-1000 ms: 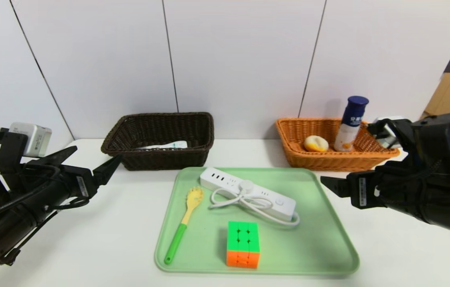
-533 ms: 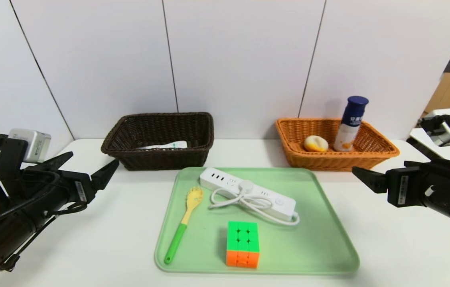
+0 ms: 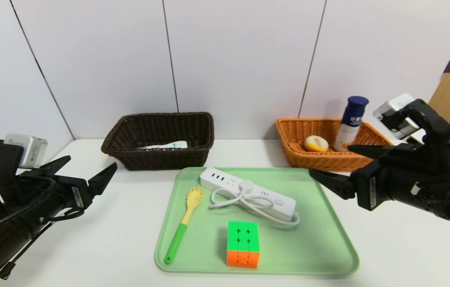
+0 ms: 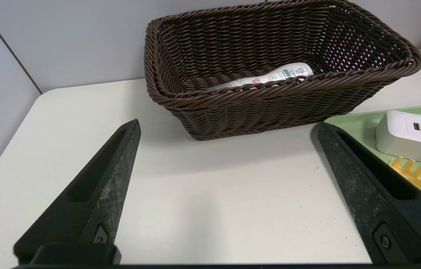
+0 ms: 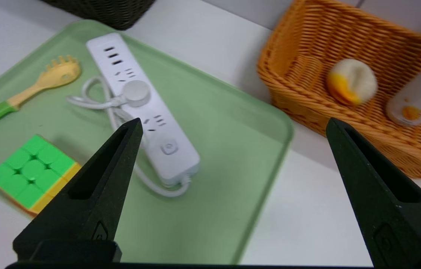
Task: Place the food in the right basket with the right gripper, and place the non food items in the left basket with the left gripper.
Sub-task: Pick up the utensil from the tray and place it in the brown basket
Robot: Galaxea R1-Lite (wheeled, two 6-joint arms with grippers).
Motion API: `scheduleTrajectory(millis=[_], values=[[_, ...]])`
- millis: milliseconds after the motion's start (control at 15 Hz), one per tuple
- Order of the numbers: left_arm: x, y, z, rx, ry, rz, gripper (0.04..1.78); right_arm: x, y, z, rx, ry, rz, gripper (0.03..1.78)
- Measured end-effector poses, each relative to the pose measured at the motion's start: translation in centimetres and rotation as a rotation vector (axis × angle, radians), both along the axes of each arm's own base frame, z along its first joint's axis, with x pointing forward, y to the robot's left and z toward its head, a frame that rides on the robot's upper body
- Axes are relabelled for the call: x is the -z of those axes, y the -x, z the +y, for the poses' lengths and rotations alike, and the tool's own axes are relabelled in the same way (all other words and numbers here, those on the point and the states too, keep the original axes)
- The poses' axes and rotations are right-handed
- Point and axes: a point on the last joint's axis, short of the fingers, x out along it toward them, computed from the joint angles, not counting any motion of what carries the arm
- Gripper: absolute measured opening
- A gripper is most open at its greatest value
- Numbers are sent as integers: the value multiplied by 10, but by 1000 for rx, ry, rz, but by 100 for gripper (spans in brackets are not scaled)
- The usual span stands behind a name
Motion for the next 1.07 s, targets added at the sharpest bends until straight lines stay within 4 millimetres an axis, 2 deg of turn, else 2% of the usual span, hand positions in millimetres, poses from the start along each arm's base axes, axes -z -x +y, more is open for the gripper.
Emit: scheduleTrajectory(millis=[267,733,1067], values=[[-1,2,0,1,1,-8,169,-7,-21,31,-64,19,38,169],[-2,4,-7,43,6,-11,169,10,-32,48,-159,45,109,170],[-5,3,-10,56,15,-22,169,19,-49,65,-220,64,133,170]])
